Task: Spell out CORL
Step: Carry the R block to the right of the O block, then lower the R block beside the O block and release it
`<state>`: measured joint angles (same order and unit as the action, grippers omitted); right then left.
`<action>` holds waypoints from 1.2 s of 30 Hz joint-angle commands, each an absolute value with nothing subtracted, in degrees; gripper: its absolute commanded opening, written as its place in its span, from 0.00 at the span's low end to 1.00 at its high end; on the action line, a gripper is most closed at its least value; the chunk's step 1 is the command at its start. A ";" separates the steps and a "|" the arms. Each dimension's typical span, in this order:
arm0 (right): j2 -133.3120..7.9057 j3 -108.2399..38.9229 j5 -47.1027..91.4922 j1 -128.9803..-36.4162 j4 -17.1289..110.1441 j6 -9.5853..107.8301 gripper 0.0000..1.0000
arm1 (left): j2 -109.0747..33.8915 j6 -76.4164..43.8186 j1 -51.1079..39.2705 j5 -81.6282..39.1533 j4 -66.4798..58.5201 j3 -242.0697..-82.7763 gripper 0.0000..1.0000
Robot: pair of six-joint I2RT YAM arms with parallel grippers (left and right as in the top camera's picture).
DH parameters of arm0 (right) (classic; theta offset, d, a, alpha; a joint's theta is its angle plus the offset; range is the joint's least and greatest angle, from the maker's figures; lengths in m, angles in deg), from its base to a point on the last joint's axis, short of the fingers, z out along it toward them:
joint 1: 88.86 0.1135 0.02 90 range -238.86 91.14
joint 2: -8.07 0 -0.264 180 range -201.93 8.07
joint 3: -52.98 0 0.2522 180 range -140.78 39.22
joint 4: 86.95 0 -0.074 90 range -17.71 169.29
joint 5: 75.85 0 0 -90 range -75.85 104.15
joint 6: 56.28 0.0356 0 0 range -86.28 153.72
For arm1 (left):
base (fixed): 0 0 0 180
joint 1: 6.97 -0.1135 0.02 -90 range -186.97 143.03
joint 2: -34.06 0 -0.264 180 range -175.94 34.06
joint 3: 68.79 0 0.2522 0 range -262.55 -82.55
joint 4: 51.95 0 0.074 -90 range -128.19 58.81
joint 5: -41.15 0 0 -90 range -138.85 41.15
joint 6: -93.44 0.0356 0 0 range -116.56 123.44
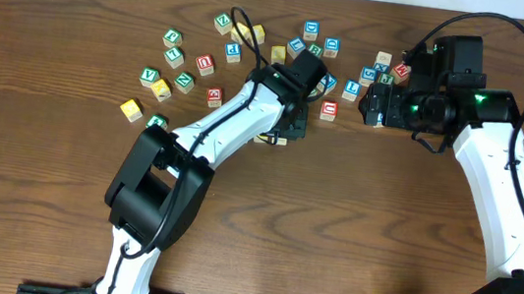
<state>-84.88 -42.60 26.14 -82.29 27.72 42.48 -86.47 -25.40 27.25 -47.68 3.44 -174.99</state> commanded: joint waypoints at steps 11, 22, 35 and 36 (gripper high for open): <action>-84.96 -43.48 26.12 -81.64 27.46 43.11 0.99 | -88.38 -28.64 27.12 -53.00 -1.52 -171.30 0.25; -84.96 -43.48 26.12 -81.64 27.24 43.11 0.99 | -88.66 -28.64 27.14 -52.95 -1.85 -171.28 0.34; -84.96 -43.48 26.12 -81.64 27.24 43.11 0.99 | -88.57 -28.59 27.12 -52.32 -1.83 -171.49 0.42; -84.96 -43.48 26.12 -81.64 27.24 43.11 0.99 | -88.51 -28.59 27.12 -52.32 -1.83 -171.49 0.43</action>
